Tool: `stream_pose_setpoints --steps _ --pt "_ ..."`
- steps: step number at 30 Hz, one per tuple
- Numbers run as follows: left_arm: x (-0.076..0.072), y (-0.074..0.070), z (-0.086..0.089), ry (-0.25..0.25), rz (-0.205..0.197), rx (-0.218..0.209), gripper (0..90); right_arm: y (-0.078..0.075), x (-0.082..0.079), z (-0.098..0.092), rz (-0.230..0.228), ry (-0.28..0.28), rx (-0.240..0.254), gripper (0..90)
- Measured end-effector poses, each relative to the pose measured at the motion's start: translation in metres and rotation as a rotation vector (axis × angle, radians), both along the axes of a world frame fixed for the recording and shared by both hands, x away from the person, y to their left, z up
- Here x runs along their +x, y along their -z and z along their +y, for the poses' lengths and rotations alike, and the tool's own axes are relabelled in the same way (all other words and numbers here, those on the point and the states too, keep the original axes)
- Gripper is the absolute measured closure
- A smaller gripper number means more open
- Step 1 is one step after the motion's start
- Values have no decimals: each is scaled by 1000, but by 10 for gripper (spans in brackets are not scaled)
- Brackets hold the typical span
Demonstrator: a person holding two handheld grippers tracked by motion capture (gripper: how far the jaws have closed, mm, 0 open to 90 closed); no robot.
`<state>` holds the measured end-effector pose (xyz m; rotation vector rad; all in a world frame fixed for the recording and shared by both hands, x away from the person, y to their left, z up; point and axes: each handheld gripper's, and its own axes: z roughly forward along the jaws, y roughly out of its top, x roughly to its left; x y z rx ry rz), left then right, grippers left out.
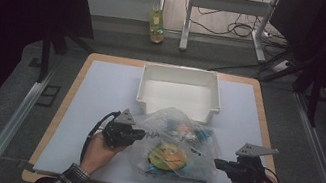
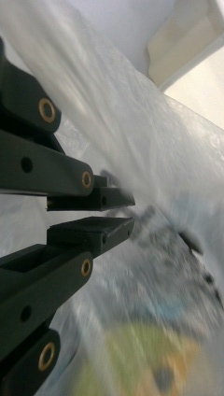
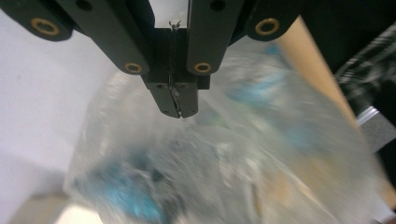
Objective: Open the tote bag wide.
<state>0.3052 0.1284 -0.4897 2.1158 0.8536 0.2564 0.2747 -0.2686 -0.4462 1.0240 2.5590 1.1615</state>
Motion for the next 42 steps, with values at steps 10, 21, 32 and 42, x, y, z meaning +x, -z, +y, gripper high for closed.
stream_pose_setpoints --steps 10,21,32,42 --pt "-7 -9 -9 32 -29 -23 833 -40 -25 53 -38 -177 44 882" --pt "8 12 -18 -6 37 36 843 -13 1 110 -109 -173 -103 885" --pt "16 26 -23 -8 70 97 857 23 29 43 -65 79 -199 888" --pt "18 34 -26 -16 94 126 886 62 41 6 66 149 -206 888"
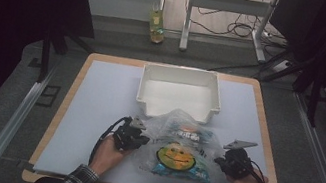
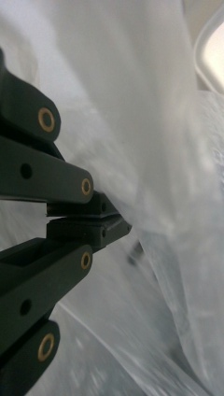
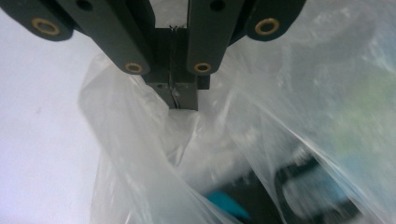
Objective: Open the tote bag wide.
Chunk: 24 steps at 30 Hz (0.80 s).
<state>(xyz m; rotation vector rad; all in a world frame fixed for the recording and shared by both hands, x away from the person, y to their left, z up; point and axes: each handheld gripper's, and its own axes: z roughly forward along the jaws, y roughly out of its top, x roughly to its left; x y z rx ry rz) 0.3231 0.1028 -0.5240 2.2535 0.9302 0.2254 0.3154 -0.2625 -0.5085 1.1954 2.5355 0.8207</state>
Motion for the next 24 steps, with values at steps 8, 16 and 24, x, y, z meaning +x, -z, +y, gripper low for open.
stream_pose_setpoints --steps 8,16,24 --pt "-7 -19 12 5 -16 -58 886 -19 -19 -3 -5 -42 54 887" --pt "-17 -61 16 33 -56 -180 874 -69 -24 13 -71 -117 155 886" --pt "4 -70 -16 59 -65 -114 862 -68 3 46 -61 -162 89 886"
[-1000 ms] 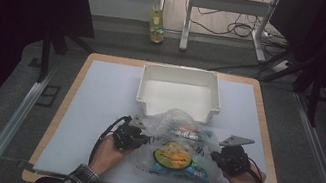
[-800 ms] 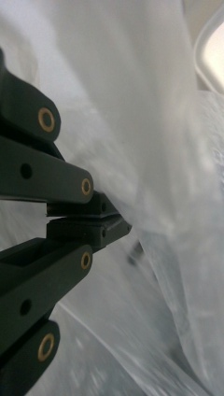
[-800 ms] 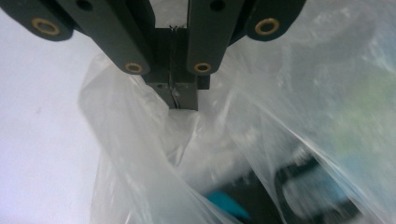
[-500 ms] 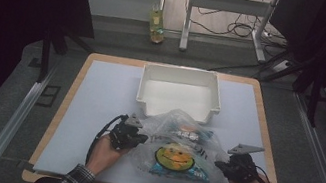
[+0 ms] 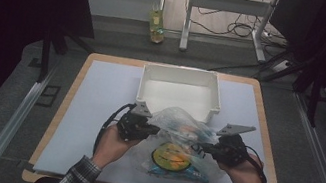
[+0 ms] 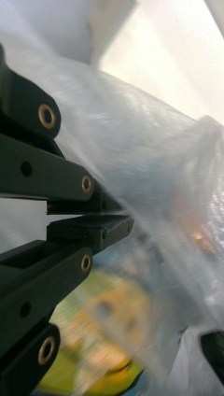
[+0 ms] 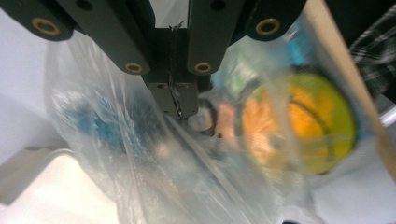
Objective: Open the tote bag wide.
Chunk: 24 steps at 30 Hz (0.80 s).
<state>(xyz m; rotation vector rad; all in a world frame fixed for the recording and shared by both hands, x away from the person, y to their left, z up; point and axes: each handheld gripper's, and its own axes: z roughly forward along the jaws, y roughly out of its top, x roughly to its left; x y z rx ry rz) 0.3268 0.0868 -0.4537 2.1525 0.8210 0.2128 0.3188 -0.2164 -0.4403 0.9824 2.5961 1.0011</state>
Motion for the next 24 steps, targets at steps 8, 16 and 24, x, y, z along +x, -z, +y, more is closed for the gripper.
stream_pose_setpoints --steps 8,16,24 --pt "38 25 -30 -43 15 93 868 22 34 -1 -33 95 -84 887" --pt "60 48 -28 -145 62 223 885 41 58 -12 -21 182 -108 887" --pt "55 65 -1 -203 97 302 889 62 70 -28 31 231 -121 888"
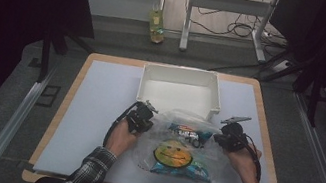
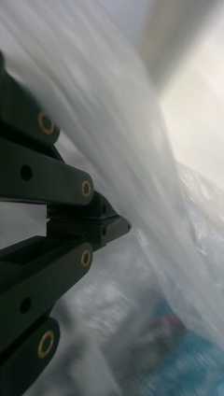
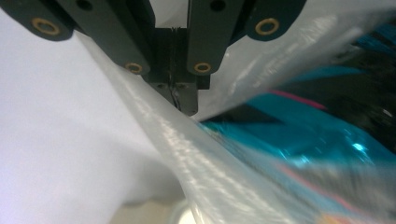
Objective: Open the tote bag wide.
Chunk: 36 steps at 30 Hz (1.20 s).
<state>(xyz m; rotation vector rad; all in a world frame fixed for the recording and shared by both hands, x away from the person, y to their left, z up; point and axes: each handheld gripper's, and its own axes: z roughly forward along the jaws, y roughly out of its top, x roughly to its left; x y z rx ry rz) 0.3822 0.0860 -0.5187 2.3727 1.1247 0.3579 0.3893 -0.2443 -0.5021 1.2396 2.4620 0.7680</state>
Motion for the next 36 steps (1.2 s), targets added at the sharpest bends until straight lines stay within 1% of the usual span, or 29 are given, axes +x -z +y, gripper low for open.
stream_pose_setpoints --steps 3,4,5,6,8,10,11,12,13,14,16,18,19,20,21,22,23,24,26,27,28,29,30,31,32,33,34,35,36 --pt "-6 -1 7 -8 12 24 889 5 -3 0 13 -9 0 887" --pt "-11 -2 10 -5 18 40 890 5 -7 1 15 -19 9 888" --pt "-11 -2 10 -5 18 40 890 5 -7 1 15 -19 9 888" --pt "-21 -2 13 11 18 53 890 6 -13 4 28 -39 26 888" --pt "-30 -2 16 23 22 53 889 6 -21 7 31 -69 33 887" --pt "-41 -1 20 39 36 38 889 7 -31 11 37 -107 40 887" --pt "-41 -1 20 39 36 38 890 7 -31 11 37 -107 40 887" --pt "-54 -2 25 59 54 21 889 8 -41 15 54 -137 50 888" --pt "-60 -2 27 68 65 17 889 8 -45 16 54 -146 51 887" --pt "-66 -2 28 76 72 10 889 8 -49 17 65 -158 60 887" --pt "-77 -2 32 84 88 1 889 8 -59 20 74 -182 58 887" --pt "-89 -2 36 100 118 -14 889 8 -67 21 86 -204 60 888" --pt "-89 -2 36 100 118 -14 889 7 -71 21 90 -216 59 887" --pt "-96 -5 40 128 165 -31 881 6 -75 21 82 -222 54 887" --pt "-99 -10 41 129 152 -46 868 4 -76 20 78 -224 57 887" --pt "-99 -14 42 127 134 -54 859 -1 -77 19 64 -224 62 887" --pt "-98 -23 42 133 101 -72 855 -5 -76 18 56 -218 65 887" --pt "-96 -32 41 139 74 -98 852 -11 -74 17 40 -208 69 887" --pt "-90 -49 36 165 40 -160 852 -22 -70 16 19 -199 75 887" --pt "-87 -55 33 181 34 -181 850 -27 -68 16 8 -196 76 887" --pt "-81 -63 28 210 29 -217 846 -31 -66 16 2 -195 77 887" --pt "-77 -67 23 235 32 -245 843 -36 -64 16 -13 -198 80 887" --pt "-72 -70 17 257 36 -272 843 -40 -62 17 -18 -197 82 887" --pt "-68 -72 13 267 40 -284 845 -43 -61 18 -26 -196 85 887" --pt "-64 -72 5 282 39 -292 846 -45 -59 18 -31 -198 88 887" --pt "-58 -72 -5 296 33 -285 849 -47 -57 19 -36 -197 89 887" --pt "-54 -71 -13 294 23 -272 850 -49 -55 20 -43 -193 88 887" --pt "-54 -71 -13 294 23 -272 852 -49 -55 20 -43 -193 88 887" --pt "-45 -69 -26 284 -10 -230 854 -51 -49 22 -54 -181 81 887"
